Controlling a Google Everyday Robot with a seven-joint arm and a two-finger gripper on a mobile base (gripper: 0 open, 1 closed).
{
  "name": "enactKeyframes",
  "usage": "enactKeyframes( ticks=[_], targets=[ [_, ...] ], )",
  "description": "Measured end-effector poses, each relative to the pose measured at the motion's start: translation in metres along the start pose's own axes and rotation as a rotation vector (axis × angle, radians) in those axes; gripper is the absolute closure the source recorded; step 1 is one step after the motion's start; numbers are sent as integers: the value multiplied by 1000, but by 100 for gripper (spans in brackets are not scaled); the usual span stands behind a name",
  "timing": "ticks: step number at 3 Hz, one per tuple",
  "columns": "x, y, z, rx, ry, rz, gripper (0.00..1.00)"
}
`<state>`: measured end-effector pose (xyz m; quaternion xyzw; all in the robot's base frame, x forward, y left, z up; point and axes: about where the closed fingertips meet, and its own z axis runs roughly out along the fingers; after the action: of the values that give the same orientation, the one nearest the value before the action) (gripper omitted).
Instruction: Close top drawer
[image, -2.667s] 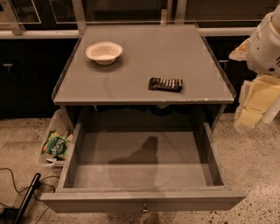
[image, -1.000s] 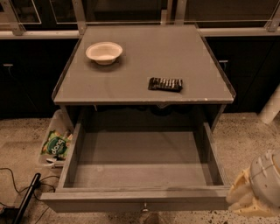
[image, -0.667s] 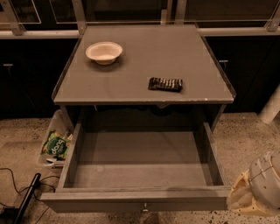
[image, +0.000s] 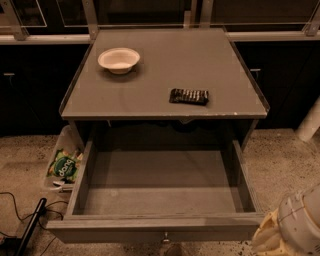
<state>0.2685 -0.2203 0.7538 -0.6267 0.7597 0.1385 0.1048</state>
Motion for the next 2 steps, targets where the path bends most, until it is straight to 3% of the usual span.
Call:
enactKeyframes(
  ticks=[1, 2],
  targets=[
    [14, 2, 47, -2, -102, 14, 100],
    [12, -24, 71, 46, -180, -14, 100]
  ],
)
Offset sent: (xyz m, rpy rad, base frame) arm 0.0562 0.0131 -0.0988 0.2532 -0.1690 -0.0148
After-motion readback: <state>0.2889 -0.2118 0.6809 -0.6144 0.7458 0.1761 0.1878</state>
